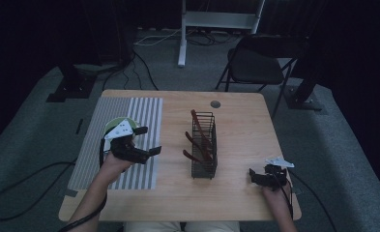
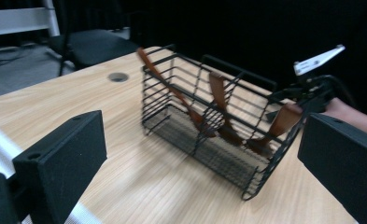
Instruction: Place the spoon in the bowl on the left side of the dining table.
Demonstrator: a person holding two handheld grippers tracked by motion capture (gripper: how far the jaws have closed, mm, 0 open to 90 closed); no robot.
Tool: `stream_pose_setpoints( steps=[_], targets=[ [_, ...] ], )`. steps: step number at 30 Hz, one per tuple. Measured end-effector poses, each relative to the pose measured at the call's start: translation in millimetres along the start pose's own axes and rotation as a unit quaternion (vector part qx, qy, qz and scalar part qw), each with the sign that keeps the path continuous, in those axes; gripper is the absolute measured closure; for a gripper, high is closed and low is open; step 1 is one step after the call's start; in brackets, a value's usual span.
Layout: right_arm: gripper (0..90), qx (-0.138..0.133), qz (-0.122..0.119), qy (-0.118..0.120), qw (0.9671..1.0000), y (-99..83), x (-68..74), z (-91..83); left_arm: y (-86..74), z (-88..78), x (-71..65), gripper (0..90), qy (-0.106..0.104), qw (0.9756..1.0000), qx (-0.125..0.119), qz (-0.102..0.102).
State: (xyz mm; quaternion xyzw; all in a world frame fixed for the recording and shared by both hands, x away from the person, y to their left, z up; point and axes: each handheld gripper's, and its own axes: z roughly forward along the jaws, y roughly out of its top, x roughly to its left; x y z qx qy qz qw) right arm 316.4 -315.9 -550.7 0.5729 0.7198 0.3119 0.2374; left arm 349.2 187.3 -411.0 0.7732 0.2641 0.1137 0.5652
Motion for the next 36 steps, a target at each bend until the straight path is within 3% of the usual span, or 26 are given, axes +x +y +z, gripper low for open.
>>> stream_pose_setpoints(
  steps=[2, 10, 16, 24, 27, 30, 36],
  targets=[
    [10.8, 0.000, 0.000, 0.000, 1.0000, 0.0, -0.1, 0.0, 1.6, 3.2, -0.5, 1.1, 0.000, 1.0000, 0.000, 0.000],
    [10.8, 0.000, -0.001, 0.000, 1.0000, 0.0, -0.1, 0.0, 9.4, 35.1, -5.6, 3.8, -0.037, 0.9992, 0.011, 0.001],
    [10.9, 0.000, -0.001, 0.000, 1.0000, 0.0, -0.1, 0.0, 11.7, 51.7, -7.3, 8.3, -0.040, 0.9990, 0.016, 0.008],
    [10.9, 0.000, -0.001, 0.000, 1.0000, 0.0, -0.1, 0.0, 15.5, 71.2, -6.0, 14.9, -0.048, 0.9986, 0.020, 0.004],
    [10.9, 0.000, -0.002, 0.000, 1.0000, 0.0, -0.2, 0.0, 13.8, 76.3, -7.0, 20.7, -0.050, 0.9986, 0.019, 0.006],
    [10.9, 0.000, -0.002, 0.000, 1.0000, -0.1, -0.2, -0.1, 12.9, 80.5, -7.6, 34.5, -0.056, 0.9983, 0.015, 0.005],
    [10.9, 0.001, -0.001, 0.000, 1.0000, 0.0, -0.1, -0.1, 12.3, 90.6, -6.8, 38.0, -0.057, 0.9981, 0.021, -0.006]
  ],
)
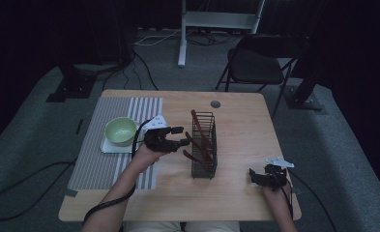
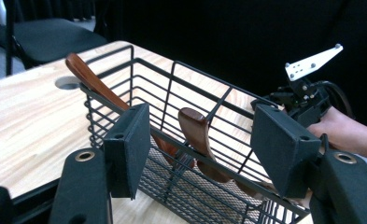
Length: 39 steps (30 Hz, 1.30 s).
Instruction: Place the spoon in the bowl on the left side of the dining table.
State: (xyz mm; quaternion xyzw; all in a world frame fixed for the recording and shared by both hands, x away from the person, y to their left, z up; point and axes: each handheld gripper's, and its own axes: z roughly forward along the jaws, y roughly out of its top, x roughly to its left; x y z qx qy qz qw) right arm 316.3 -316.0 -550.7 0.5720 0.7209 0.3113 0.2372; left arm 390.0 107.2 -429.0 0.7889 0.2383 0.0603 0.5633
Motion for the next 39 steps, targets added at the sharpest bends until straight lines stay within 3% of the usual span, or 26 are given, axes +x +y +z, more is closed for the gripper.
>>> stream_pose_setpoints(
  steps=[4, 6, 9, 10, 12, 13, 18, 29, 31, 39],
  targets=[
    [10.9, 0.000, -0.001, 0.002, 1.0000, 0.0, 0.2, 0.0, -1.1, 6.1, 2.5, 38.5, 0.007, 0.9999, 0.007, -0.009],
    [10.9, 0.000, -0.001, 0.002, 1.0000, 0.1, 0.3, 0.0, -2.8, 9.8, 3.8, 52.3, 0.005, 0.9999, 0.006, -0.010],
    [10.9, 0.000, -0.001, 0.002, 1.0000, 0.1, 0.3, 0.0, -3.3, 11.0, 4.9, 56.3, 0.001, 0.9999, 0.000, -0.016],
    [10.9, 0.000, -0.001, 0.002, 1.0000, 0.1, 0.4, 0.0, -3.6, 11.9, 4.9, 64.8, -0.006, 0.9999, 0.000, -0.015],
    [10.9, 0.000, -0.001, 0.002, 1.0000, 0.1, 0.4, 0.0, -3.9, 12.0, 4.7, 68.5, -0.010, 0.9999, -0.004, -0.012],
    [10.9, 0.000, -0.001, 0.002, 1.0000, 0.1, 0.4, 0.0, -4.2, 11.9, 5.5, 75.0, -0.020, 0.9996, -0.007, -0.018],
    [10.9, 0.000, -0.002, 0.002, 1.0000, 0.1, 0.4, 0.0, -2.5, 11.4, 2.8, 76.8, -0.023, 0.9997, -0.003, -0.011],
    [10.9, 0.000, -0.002, 0.002, 1.0000, 0.1, 0.3, 0.0, 4.1, 8.0, -8.7, 83.3, -0.038, 0.9991, -0.017, -0.003],
    [10.9, 0.000, -0.002, 0.002, 1.0000, 0.1, 0.4, 0.0, 7.5, 7.1, -11.8, 83.5, -0.036, 0.9992, -0.016, 0.007],
    [10.9, 0.000, -0.002, 0.002, 1.0000, 0.1, 0.4, 0.0, 14.5, 4.1, -12.8, 83.6, -0.026, 0.9991, -0.032, 0.008]
  ],
)
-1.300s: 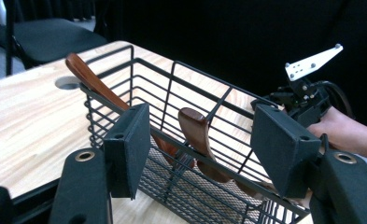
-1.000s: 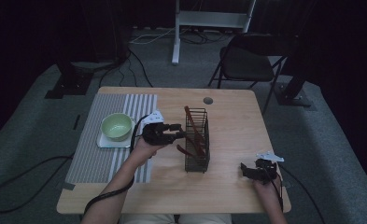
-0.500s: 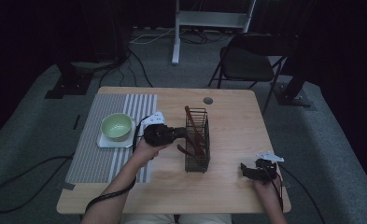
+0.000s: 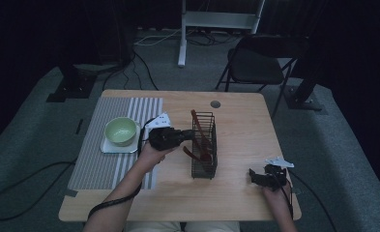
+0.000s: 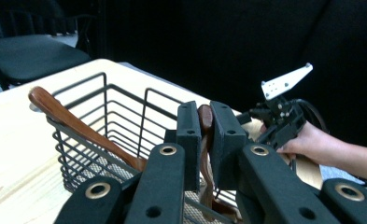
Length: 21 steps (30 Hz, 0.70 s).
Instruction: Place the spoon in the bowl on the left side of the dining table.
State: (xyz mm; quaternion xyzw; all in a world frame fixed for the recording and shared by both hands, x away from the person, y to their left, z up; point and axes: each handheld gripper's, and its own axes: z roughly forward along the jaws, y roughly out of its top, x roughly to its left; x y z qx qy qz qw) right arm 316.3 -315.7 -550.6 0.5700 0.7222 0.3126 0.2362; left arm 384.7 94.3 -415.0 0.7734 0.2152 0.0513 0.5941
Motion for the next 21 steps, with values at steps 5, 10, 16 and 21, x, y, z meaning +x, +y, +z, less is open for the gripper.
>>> stream_pose_setpoints(
  steps=[5, 10, 16, 21],
  targets=[
    [10.9, 0.000, 0.000, 0.000, 1.0000, 0.0, 0.0, 0.0, 7.5, -3.7, -2.2, 83.6, 0.006, 0.9999, -0.008, 0.007],
    [10.9, 0.000, 0.000, 0.000, 1.0000, 0.0, 0.1, 0.0, 15.2, -8.5, -3.8, 83.6, 0.023, 0.9994, -0.013, 0.021],
    [10.9, 0.000, 0.001, 0.000, 1.0000, 0.0, 0.1, -0.1, 24.8, -17.8, -2.6, 83.7, 0.030, 0.9990, -0.027, 0.022],
    [10.9, 0.000, 0.000, 0.000, 1.0000, 0.0, 0.1, 0.0, 32.8, -23.4, -4.6, 83.6, 0.039, 0.9981, -0.037, 0.028]
  ],
)
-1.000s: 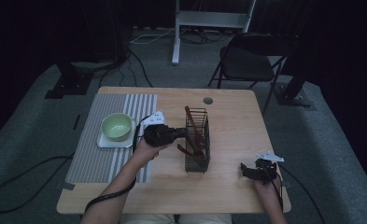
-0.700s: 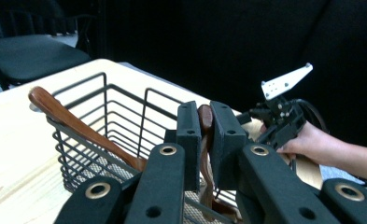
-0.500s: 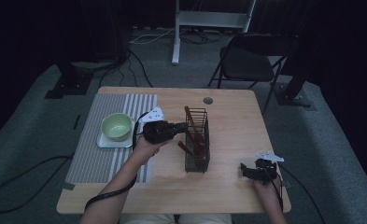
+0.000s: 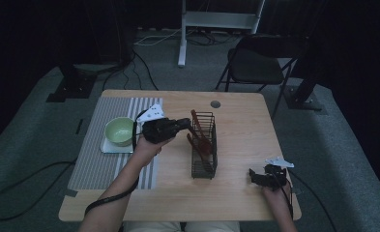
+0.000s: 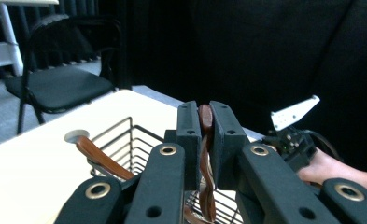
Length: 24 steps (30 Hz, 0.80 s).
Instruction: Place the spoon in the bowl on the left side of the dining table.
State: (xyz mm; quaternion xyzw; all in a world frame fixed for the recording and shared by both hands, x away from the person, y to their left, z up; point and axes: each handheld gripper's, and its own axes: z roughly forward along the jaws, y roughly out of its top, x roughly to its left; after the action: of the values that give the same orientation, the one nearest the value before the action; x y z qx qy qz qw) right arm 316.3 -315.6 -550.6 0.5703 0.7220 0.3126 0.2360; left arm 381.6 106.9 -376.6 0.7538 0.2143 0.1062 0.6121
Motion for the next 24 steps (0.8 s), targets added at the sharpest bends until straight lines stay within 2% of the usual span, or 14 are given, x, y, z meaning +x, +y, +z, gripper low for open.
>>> stream_pose_setpoints(
  steps=[3, 9, 13, 16, 24],
  targets=[
    [10.9, 0.000, 0.000, 0.000, 1.0000, 0.0, 0.0, 0.0, 5.4, -1.9, -2.2, 83.6, 0.002, 0.9999, -0.001, 0.013],
    [10.9, 0.000, 0.000, 0.000, 1.0000, 0.0, 0.0, 0.0, 15.9, -9.8, -3.9, 83.6, -0.011, 0.9997, -0.021, 0.005],
    [10.9, 0.000, 0.000, 0.000, 1.0000, 0.0, 0.0, -0.1, 22.3, -15.5, -7.6, 83.6, -0.005, 0.9995, -0.027, 0.013],
    [11.0, 0.000, 0.000, 0.000, 1.0000, 0.0, 0.0, -0.1, 26.4, -18.8, -8.6, 83.6, -0.011, 0.9994, -0.031, 0.012],
    [10.9, 0.001, 0.000, 0.000, 1.0000, 0.0, 0.0, -0.1, 49.5, -37.8, -19.8, 83.6, -0.001, 0.9984, -0.044, 0.036]
  ],
)
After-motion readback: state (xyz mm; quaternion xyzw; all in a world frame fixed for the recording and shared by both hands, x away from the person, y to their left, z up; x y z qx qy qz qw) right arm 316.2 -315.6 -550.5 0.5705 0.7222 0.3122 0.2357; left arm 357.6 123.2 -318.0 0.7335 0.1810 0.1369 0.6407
